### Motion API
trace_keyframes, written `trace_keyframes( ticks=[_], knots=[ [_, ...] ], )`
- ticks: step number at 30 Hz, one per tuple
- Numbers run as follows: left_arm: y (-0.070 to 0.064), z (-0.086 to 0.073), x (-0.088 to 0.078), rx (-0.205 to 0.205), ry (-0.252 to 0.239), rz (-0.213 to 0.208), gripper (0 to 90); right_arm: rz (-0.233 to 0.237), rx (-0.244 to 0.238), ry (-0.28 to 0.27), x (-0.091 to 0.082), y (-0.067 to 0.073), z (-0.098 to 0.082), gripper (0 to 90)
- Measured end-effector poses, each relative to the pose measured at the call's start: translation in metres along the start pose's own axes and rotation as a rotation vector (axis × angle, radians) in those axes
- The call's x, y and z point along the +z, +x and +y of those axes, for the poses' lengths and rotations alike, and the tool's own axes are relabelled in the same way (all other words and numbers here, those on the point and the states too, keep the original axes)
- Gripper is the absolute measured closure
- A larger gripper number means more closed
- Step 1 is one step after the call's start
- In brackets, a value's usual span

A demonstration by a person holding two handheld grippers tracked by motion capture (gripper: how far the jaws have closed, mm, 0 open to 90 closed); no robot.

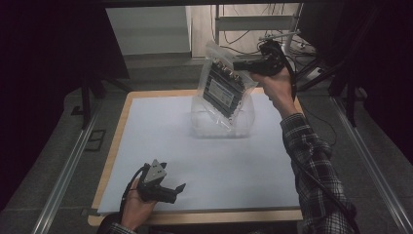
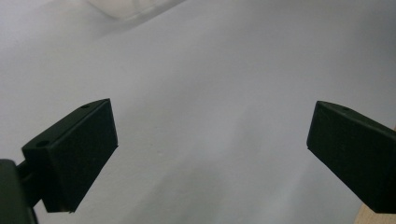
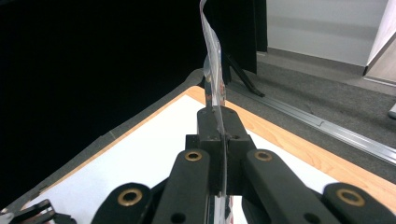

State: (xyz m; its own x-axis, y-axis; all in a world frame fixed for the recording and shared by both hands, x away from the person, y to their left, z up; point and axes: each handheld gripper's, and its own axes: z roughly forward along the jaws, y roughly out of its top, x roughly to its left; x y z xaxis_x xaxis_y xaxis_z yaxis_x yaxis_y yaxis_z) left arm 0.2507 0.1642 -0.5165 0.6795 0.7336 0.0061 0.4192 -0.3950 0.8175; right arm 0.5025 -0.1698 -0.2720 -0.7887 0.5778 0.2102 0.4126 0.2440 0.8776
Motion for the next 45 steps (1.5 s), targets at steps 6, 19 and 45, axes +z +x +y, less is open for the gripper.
trace_keyframes(
  ticks=[6, 19, 45],
  knots=[
    [0.000, 0.000, 0.000, 0.002, 0.003, 0.003, 1.5, -0.019, -0.010, 0.011, 0.012, -0.007, 0.002, 89.1],
    [0.001, 0.000, 0.000, 0.008, 0.008, 0.008, 1.5, -0.041, -0.030, 0.055, 0.038, -0.018, 0.000, 89.1],
    [0.000, 0.000, 0.002, 0.016, 0.024, 0.012, 1.7, -0.034, -0.036, 0.098, 0.080, -0.027, -0.028, 89.0]
  ],
)
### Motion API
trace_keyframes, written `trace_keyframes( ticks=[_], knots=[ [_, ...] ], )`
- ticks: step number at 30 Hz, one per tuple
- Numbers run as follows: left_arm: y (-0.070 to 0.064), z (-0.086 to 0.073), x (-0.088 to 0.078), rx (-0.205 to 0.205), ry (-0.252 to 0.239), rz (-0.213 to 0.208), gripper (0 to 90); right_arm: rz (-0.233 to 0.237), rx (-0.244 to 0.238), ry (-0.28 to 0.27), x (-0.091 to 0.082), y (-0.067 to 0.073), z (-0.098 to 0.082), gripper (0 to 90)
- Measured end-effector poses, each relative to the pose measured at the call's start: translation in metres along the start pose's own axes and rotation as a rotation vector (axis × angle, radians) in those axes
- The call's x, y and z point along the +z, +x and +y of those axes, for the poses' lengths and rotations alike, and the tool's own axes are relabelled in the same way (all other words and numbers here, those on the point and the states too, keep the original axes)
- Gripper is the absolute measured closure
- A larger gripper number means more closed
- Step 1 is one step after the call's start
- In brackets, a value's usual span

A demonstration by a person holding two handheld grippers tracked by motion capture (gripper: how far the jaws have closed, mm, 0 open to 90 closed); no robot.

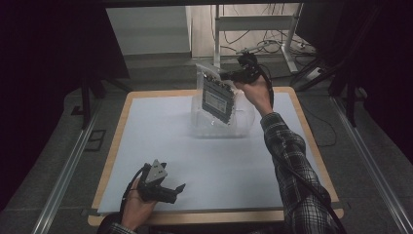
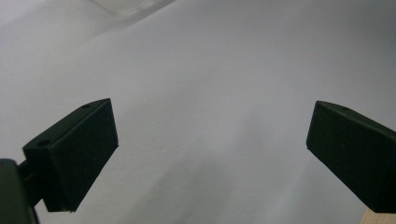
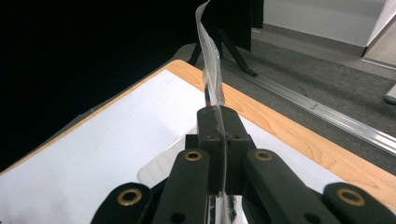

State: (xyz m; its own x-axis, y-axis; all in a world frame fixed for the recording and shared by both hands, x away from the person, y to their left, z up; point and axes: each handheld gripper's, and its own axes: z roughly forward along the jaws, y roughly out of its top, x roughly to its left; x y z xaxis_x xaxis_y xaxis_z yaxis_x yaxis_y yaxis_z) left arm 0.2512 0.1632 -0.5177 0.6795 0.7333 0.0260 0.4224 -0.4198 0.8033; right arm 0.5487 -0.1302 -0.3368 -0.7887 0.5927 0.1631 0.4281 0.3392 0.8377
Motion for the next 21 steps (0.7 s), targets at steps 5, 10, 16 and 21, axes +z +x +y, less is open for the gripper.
trace_keyframes(
  ticks=[5, 10, 16, 21],
  knots=[
    [-0.001, 0.000, 0.001, 0.004, 0.008, -0.002, 1.8, -0.035, 0.003, 0.009, 0.000, -0.003, -0.002, 89.0],
    [-0.001, 0.000, 0.001, 0.007, 0.009, 0.002, 1.9, -0.043, 0.029, 0.000, 0.000, -0.006, -0.004, 88.6],
    [-0.001, 0.000, 0.000, 0.010, 0.010, 0.005, 1.9, -0.066, -0.027, 0.007, -0.001, 0.001, -0.001, 79.5],
    [-0.002, 0.000, 0.001, 0.014, 0.014, 0.009, 2.0, -0.116, -0.065, -0.018, -0.004, 0.004, 0.000, 62.3]
  ],
)
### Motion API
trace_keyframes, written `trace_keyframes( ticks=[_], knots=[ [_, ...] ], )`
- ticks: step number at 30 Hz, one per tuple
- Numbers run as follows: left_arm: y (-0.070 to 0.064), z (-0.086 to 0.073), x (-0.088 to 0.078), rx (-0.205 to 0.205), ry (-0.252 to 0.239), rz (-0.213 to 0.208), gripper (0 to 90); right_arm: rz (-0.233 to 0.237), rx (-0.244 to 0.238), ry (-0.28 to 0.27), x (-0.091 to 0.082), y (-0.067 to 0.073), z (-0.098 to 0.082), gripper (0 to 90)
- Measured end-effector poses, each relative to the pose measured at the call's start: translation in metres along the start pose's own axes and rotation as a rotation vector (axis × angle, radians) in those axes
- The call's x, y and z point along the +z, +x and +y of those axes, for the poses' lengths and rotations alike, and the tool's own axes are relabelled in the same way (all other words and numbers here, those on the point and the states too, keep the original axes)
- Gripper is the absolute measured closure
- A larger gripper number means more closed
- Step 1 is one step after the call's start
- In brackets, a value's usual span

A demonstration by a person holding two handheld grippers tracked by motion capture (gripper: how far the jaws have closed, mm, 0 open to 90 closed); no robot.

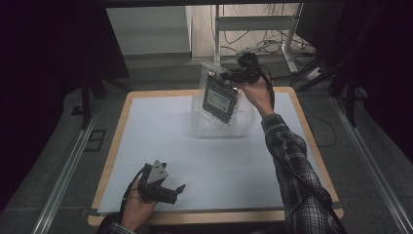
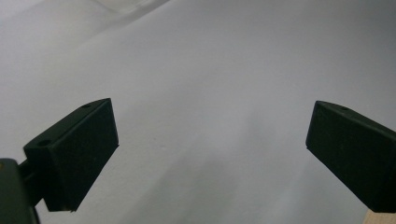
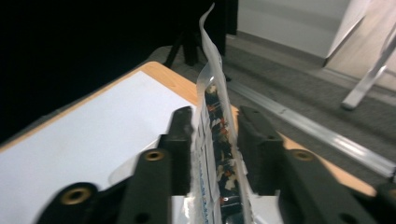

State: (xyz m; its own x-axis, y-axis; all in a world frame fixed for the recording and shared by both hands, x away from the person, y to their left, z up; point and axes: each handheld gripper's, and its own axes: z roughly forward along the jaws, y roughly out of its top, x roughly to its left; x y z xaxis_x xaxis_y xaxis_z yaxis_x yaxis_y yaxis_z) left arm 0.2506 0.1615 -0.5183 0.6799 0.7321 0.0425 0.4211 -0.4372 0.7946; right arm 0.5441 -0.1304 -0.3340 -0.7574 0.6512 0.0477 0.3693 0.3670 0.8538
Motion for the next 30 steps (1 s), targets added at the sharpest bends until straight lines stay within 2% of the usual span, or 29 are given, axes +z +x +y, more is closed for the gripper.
trace_keyframes(
  ticks=[3, 8, 14, 17, 21, 30],
  knots=[
    [0.000, 0.000, 0.000, 0.003, 0.002, 0.003, 2.0, -0.029, -0.035, -0.008, -0.002, 0.002, 0.001, 53.1],
    [0.000, 0.000, -0.001, 0.015, 0.001, 0.000, 1.9, -0.047, -0.047, 0.000, -0.007, 0.003, 0.000, 42.6],
    [0.002, 0.000, -0.004, 0.006, -0.051, -0.029, 1.8, -0.076, -0.058, 0.009, -0.016, 0.004, -0.002, 35.1],
    [0.004, 0.000, -0.006, -0.008, -0.068, -0.038, 1.8, -0.069, -0.057, 0.005, -0.022, 0.005, -0.003, 31.6],
    [0.006, 0.000, -0.006, -0.023, -0.067, -0.040, 1.9, -0.061, -0.066, 0.000, -0.028, 0.006, -0.005, 27.8],
    [0.006, -0.001, -0.005, -0.015, -0.073, -0.038, 1.8, -0.053, -0.082, -0.006, -0.037, 0.008, -0.012, 18.4]
  ],
)
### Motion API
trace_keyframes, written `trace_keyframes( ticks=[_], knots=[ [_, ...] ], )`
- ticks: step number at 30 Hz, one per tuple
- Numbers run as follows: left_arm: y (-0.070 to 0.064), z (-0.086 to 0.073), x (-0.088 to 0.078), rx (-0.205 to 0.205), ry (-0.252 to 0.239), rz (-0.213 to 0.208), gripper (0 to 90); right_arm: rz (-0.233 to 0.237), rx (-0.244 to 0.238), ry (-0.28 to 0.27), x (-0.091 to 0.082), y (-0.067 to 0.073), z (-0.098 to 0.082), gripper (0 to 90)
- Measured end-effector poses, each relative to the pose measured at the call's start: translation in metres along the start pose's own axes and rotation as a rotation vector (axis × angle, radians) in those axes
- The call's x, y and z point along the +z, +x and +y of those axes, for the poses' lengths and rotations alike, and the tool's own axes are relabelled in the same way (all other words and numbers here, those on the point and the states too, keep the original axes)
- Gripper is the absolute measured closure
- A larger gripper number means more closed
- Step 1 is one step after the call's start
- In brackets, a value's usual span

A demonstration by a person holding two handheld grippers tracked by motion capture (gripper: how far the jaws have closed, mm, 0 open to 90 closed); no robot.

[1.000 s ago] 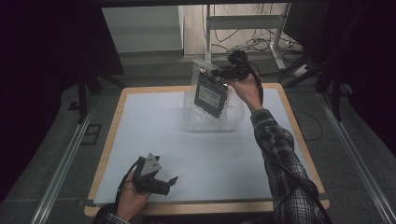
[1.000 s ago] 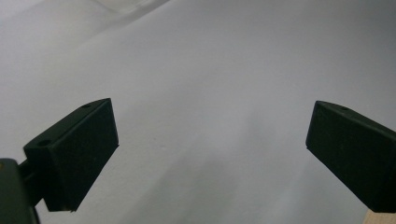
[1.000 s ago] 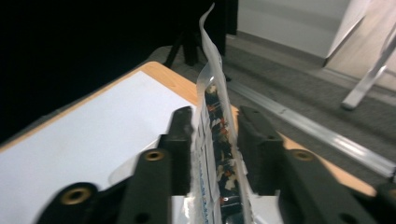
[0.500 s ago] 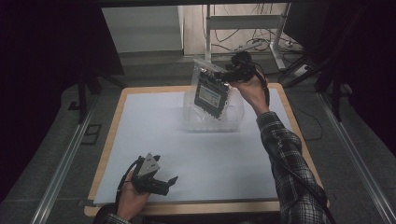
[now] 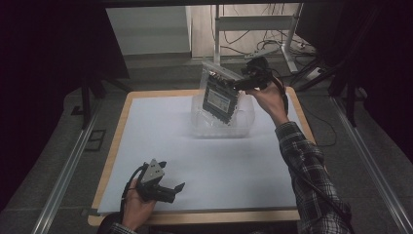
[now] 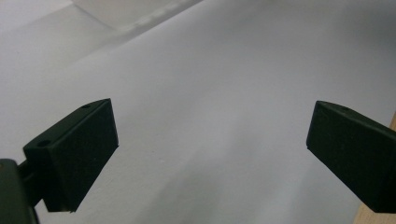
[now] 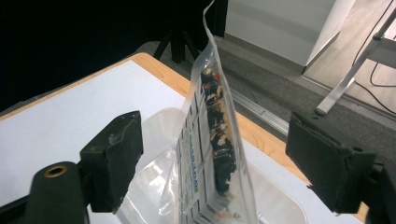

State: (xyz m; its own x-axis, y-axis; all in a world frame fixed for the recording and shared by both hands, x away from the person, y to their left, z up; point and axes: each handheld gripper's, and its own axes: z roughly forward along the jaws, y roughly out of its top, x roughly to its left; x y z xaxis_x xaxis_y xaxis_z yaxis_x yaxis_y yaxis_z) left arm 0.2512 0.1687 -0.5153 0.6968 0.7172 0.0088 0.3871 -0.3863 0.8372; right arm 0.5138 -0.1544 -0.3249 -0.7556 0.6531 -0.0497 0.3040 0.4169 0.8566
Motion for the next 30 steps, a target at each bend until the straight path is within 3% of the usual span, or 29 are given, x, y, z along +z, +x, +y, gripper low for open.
trace_keyframes(
  ticks=[6, 16, 30],
  knots=[
    [-0.003, 0.001, -0.003, 0.033, -0.042, -0.005, 2.0, 0.009, -0.016, 0.012, -0.003, 0.003, -0.008, 14.1],
    [-0.002, 0.001, -0.002, 0.034, -0.026, -0.005, 1.9, 0.036, -0.015, 0.017, -0.012, 0.009, -0.022, 10.1],
    [-0.005, 0.001, 0.001, 0.055, 0.001, 0.012, 1.5, 0.033, -0.014, 0.032, -0.031, 0.013, -0.047, 5.4]
  ],
)
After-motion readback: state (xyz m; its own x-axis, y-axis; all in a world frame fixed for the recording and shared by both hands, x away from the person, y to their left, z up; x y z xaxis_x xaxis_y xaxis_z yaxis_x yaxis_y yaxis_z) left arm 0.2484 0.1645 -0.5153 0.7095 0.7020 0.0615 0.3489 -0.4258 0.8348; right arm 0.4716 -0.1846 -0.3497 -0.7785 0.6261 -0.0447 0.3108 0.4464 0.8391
